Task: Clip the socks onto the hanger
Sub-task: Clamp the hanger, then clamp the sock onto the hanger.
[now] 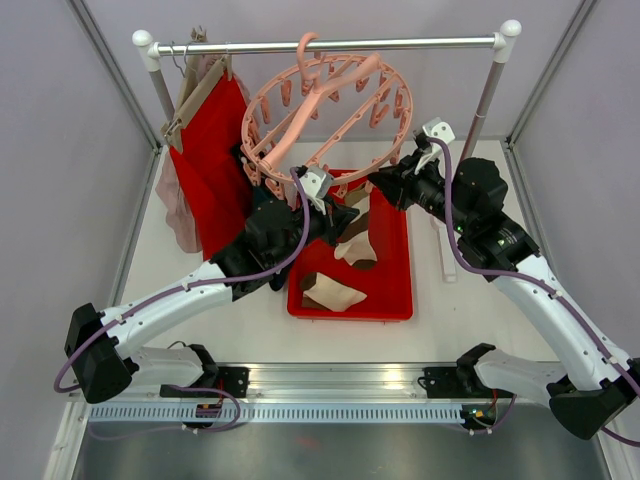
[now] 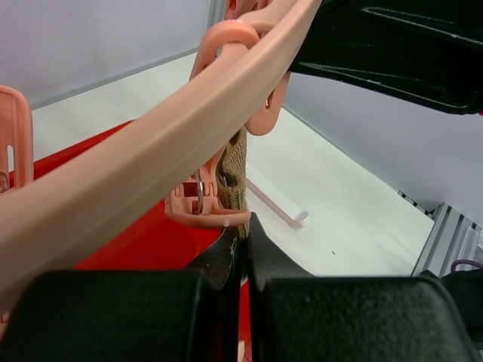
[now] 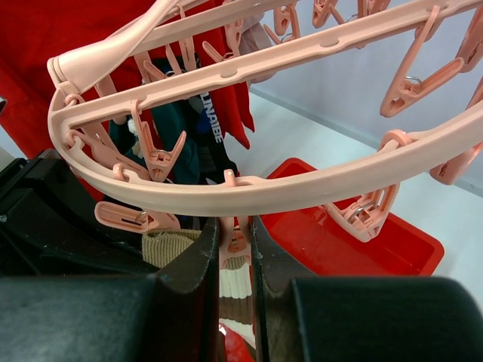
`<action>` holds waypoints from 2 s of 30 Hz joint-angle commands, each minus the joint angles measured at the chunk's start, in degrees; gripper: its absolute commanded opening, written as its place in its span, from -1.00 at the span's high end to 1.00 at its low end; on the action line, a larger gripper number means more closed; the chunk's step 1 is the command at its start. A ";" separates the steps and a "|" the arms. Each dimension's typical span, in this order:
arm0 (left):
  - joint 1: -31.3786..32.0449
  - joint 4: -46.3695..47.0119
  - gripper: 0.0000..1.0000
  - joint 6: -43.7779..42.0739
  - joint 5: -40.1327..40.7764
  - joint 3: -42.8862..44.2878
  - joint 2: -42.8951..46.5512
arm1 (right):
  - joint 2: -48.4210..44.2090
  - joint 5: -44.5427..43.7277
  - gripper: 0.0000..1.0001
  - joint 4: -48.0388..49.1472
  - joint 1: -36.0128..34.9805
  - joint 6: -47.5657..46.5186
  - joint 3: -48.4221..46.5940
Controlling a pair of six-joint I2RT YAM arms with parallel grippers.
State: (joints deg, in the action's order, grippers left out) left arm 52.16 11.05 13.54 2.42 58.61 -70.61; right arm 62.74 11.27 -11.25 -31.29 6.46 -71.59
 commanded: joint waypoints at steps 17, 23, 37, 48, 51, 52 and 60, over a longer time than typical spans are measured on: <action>1.01 2.49 0.95 -3.43 -0.92 -1.13 1.70 | 0.36 -0.63 0.96 0.52 -0.09 1.80 -3.11; 1.10 3.02 0.95 -4.22 -1.01 -0.43 1.79 | 0.89 -0.46 0.96 0.08 -0.09 1.89 -3.38; 1.10 3.54 0.95 -5.10 -0.75 1.59 1.70 | 1.77 -0.28 0.96 -0.88 -0.18 1.89 -3.55; 1.10 3.19 0.95 -5.54 -0.92 4.41 0.39 | 2.12 -0.37 0.96 -1.76 -0.44 1.36 -3.91; 1.10 3.19 0.95 -5.46 -1.01 4.76 -0.14 | 2.12 -0.37 0.96 -2.11 -0.61 1.28 -4.17; 1.10 3.28 0.95 -5.45 -0.92 4.85 -0.32 | 2.12 -0.46 0.96 -2.03 -0.53 1.19 -4.26; 1.10 2.31 0.95 -4.75 0.74 4.32 0.03 | 0.90 -0.19 0.21 -2.20 -0.70 4.34 -4.17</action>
State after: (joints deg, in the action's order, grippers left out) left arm 52.90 11.70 9.93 1.56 61.14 -70.91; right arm 64.60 10.55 -13.85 -31.66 8.91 -73.45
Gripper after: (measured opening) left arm 0.033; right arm 0.336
